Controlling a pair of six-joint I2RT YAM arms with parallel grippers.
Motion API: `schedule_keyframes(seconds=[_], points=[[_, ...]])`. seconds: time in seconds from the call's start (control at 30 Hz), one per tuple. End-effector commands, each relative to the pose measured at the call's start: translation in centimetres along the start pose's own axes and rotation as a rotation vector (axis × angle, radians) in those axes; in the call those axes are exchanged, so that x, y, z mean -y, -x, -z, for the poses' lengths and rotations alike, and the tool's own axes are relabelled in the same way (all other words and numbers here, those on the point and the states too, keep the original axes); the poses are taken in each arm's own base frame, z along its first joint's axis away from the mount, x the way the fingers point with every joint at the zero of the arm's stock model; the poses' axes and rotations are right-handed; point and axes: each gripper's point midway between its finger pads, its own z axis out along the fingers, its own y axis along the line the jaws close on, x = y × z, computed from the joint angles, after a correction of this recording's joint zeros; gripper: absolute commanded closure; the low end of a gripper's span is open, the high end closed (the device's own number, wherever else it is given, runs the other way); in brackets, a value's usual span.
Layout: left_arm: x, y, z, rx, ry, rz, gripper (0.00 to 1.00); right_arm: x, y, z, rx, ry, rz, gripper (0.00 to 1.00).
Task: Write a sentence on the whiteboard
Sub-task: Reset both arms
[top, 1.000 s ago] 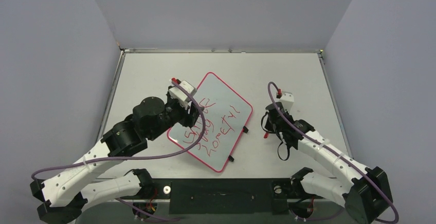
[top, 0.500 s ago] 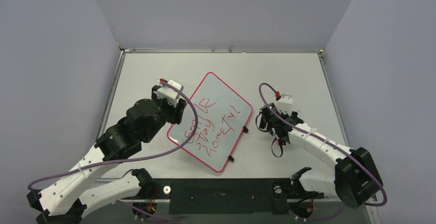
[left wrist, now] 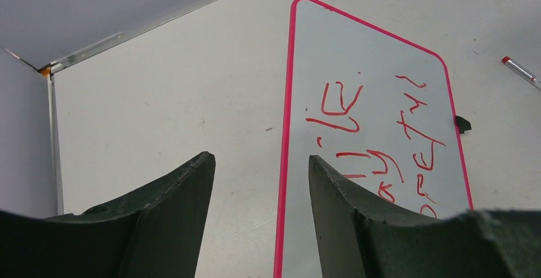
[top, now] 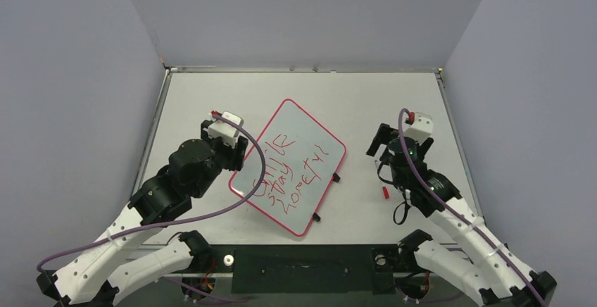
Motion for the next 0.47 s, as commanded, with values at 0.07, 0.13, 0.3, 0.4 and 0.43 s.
schedule_keyframes(seconds=[0.07,0.13,0.3,0.4,0.43], points=[[0.2,1.2,-0.2,0.056,-0.015,0.037,0.46,-1.1,7.7,5.1,0.263,0.211,-0.099,0.12],[0.2,1.1,-0.2,0.057,-0.015,0.038,0.46,-1.2,8.5,6.3,0.312,0.261,-0.127,0.12],[0.1,0.9,-0.2,0.059,-0.014,0.042,0.46,-0.7,9.6,8.1,0.410,0.327,-0.206,0.12],[0.1,0.8,-0.2,0.058,-0.012,0.042,0.46,-0.2,9.5,8.2,0.435,0.324,-0.222,0.12],[0.1,0.7,-0.3,0.057,-0.012,0.042,0.46,-0.1,9.2,8.1,0.422,0.317,-0.214,0.12]])
